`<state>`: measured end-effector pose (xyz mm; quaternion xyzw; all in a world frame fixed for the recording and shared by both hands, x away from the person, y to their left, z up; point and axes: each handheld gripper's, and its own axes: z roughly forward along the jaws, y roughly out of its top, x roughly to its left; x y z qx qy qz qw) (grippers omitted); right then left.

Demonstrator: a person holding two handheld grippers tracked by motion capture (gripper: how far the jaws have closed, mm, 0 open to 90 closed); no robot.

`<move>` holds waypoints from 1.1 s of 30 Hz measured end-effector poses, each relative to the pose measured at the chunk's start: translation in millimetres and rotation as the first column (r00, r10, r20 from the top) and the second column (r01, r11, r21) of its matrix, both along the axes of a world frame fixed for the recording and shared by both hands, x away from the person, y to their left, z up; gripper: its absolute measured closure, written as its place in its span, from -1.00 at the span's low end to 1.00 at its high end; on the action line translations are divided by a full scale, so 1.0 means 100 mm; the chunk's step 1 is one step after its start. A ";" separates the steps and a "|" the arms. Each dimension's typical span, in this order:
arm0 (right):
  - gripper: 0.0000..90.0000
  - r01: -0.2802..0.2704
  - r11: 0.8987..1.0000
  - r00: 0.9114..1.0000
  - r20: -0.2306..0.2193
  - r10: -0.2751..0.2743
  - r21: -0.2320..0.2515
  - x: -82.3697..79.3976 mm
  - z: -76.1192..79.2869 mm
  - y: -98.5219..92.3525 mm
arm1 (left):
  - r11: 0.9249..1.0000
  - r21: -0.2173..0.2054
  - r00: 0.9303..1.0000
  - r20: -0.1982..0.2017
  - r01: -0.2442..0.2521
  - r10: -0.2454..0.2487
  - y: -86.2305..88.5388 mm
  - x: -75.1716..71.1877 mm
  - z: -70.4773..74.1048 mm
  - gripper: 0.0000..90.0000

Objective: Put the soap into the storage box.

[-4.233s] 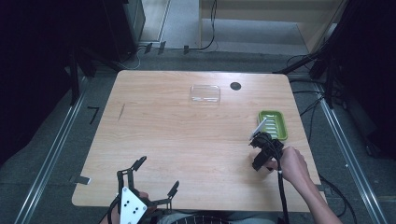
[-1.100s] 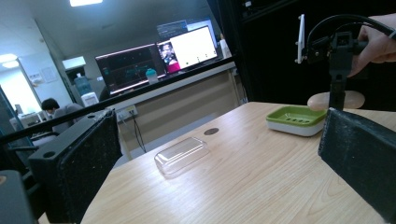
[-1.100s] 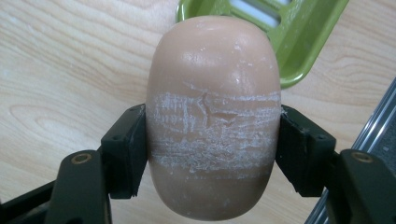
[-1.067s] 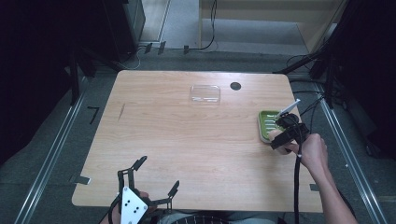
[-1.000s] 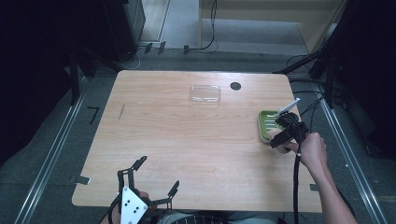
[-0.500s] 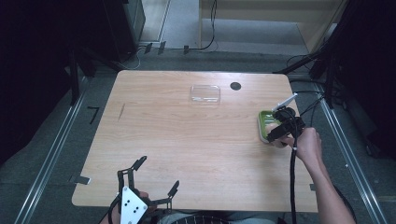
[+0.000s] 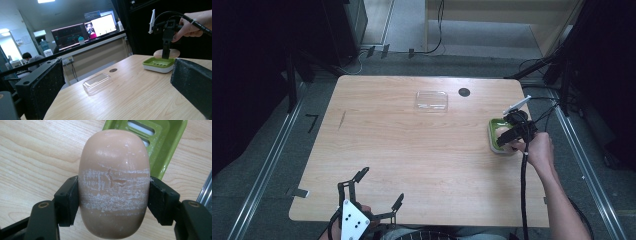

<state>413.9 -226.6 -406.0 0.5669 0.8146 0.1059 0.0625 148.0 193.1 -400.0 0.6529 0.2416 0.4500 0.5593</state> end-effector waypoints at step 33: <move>-0.26 0.123 0.989 0.991 0.050 -0.128 0.082 0.27 -0.17 -0.11 | 1.000 -0.004 1.000 0.000 0.000 0.000 0.00 0.00 0.00 -1.00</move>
